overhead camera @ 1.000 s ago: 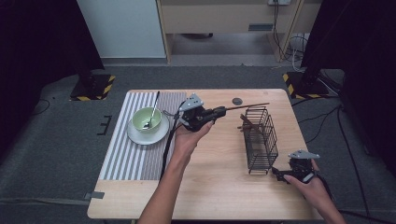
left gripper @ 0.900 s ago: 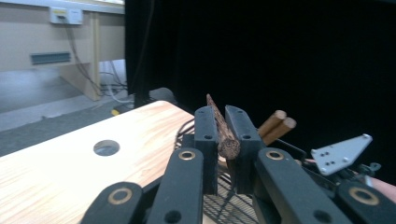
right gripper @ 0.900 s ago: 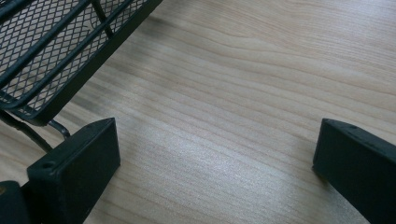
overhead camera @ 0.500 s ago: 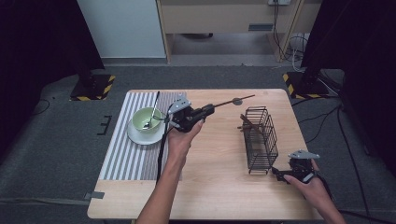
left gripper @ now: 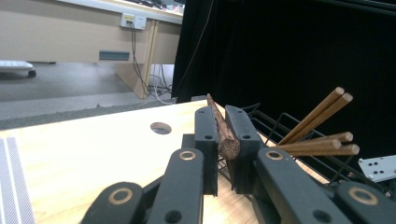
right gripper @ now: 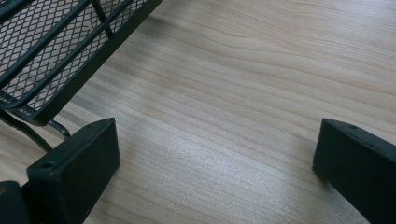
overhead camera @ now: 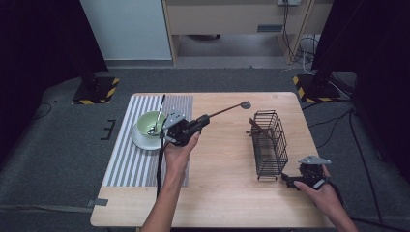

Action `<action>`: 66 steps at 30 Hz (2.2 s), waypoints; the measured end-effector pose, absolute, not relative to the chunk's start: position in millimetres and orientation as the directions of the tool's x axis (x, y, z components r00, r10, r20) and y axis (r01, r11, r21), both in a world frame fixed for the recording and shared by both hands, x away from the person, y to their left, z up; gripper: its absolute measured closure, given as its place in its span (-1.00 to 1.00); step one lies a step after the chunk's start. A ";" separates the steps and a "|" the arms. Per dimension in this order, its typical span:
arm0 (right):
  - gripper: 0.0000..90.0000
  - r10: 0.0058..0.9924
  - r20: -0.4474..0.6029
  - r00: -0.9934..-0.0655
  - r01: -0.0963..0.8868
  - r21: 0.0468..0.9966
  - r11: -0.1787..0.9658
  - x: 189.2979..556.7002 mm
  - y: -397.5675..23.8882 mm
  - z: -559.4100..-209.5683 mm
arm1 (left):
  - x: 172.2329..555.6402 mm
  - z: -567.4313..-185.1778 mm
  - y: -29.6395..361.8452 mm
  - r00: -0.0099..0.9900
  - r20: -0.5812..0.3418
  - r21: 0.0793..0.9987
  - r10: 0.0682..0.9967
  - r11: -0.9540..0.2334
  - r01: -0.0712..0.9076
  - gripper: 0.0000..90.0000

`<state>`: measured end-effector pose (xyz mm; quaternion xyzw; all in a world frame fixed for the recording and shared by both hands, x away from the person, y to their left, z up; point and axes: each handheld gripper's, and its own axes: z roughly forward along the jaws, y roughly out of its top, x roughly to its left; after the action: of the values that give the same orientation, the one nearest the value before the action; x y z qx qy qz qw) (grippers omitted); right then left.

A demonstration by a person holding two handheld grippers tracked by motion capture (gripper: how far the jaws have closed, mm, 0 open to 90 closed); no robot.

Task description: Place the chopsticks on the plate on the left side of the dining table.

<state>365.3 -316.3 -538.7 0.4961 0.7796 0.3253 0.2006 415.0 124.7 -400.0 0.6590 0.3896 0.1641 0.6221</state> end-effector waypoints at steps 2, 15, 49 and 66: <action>-0.99 0.904 0.010 -0.427 0.643 0.706 0.296 365.3 -316.3 -538.7 | 412.3 -403.2 127.5 0.635 -0.272 0.946 0.723 0.079 0.315 0.86; -0.99 0.904 0.010 -0.428 0.643 0.706 0.296 365.3 -316.3 -538.7 | 395.9 -424.3 166.3 0.561 -0.297 0.933 0.772 0.108 0.344 0.86; -0.99 0.903 0.010 -0.429 0.642 0.706 0.297 365.4 -316.4 -538.7 | 365.0 -469.6 253.7 0.384 -0.347 0.897 0.856 0.184 0.401 0.86; -0.99 0.903 0.010 -0.429 0.642 0.706 0.298 365.4 -316.4 -538.7 | 360.5 -483.9 273.6 0.327 -0.362 0.883 0.873 0.208 0.422 0.86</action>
<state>365.4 -316.4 -538.7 0.4953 0.7801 0.3255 0.2004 360.5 273.6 -483.9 0.5957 0.5433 0.2031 0.5556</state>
